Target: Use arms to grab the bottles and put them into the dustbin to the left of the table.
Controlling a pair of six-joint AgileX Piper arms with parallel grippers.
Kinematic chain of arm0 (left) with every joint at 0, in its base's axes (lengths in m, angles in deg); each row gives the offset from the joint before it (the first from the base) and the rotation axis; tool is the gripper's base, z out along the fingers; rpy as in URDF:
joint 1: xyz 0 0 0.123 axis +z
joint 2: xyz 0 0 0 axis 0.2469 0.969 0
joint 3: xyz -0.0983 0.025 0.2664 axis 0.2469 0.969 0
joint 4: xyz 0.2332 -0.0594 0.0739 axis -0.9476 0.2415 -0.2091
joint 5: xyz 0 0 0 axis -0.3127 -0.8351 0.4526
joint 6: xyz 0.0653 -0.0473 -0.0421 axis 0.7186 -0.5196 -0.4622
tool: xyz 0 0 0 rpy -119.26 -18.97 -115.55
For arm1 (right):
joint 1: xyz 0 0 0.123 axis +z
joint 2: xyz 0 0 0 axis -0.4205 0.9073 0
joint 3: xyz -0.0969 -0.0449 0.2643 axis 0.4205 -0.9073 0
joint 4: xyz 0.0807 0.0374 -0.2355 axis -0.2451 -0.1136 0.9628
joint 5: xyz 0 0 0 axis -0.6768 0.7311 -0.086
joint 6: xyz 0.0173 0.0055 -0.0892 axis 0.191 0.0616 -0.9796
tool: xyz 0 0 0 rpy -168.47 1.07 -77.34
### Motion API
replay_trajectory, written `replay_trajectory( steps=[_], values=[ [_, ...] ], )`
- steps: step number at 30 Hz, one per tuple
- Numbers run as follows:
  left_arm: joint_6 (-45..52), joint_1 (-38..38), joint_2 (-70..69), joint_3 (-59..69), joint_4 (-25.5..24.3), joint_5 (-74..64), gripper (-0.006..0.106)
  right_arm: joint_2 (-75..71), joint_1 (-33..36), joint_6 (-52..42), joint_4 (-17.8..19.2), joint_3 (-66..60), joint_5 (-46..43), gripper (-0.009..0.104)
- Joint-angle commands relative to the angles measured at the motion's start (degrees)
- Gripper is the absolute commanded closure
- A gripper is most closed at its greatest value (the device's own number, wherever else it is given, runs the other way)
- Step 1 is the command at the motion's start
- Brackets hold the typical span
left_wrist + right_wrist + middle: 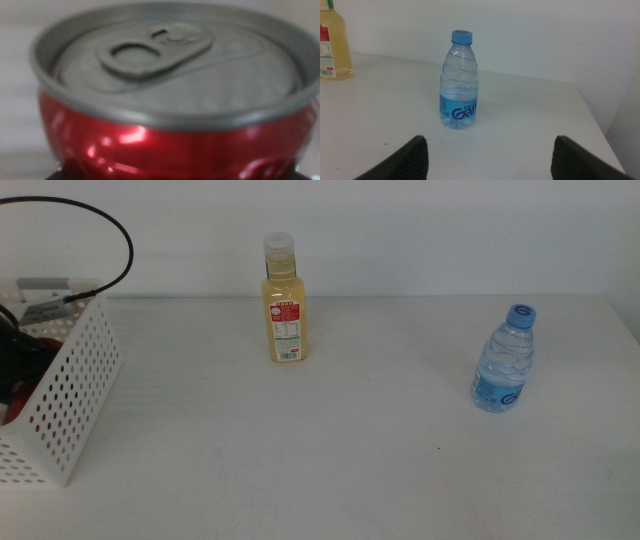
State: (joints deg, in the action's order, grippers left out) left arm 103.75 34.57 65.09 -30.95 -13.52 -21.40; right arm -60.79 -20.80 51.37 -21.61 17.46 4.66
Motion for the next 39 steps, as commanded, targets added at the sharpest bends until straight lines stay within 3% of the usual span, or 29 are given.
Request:
replay_trajectory(
  steps=[1,4,7,8,12,29,39],
  values=[
    [0.43,-0.19,-4.11,-2.12,1.46,-0.58,0.095,-1.57,-0.35,-0.22,0.33,0.50,-4.70,0.031],
    [0.74,-0.19,-4.11,-2.12,1.44,-0.58,0.083,-1.57,-0.35,-0.22,0.33,0.50,-4.70,0.031],
    [1.32,-0.19,-4.11,-2.12,1.55,-0.61,0.064,-1.57,-0.35,-0.22,0.33,0.50,-4.70,0.031],
    [1.32,-0.19,-4.11,-2.12,1.36,-0.61,0.037,-1.57,-0.35,-0.22,0.33,0.50,-4.70,0.031],
    [1.16,-0.19,-4.24,-2.12,2.14,-0.80,0.012,-1.57,-0.35,-0.22,0.33,0.50,-4.70,0.031],
    [-9.09,-5.33,-17.86,-8.50,-2.09,-7.06,0.010,-1.57,-0.35,-0.22,0.33,0.50,-4.70,0.031],
    [-15.42,-15.51,-31.04,-8.44,-7.23,-9.08,0.010,-1.57,-0.35,-0.22,0.33,0.50,-4.70,0.031]
  ],
)
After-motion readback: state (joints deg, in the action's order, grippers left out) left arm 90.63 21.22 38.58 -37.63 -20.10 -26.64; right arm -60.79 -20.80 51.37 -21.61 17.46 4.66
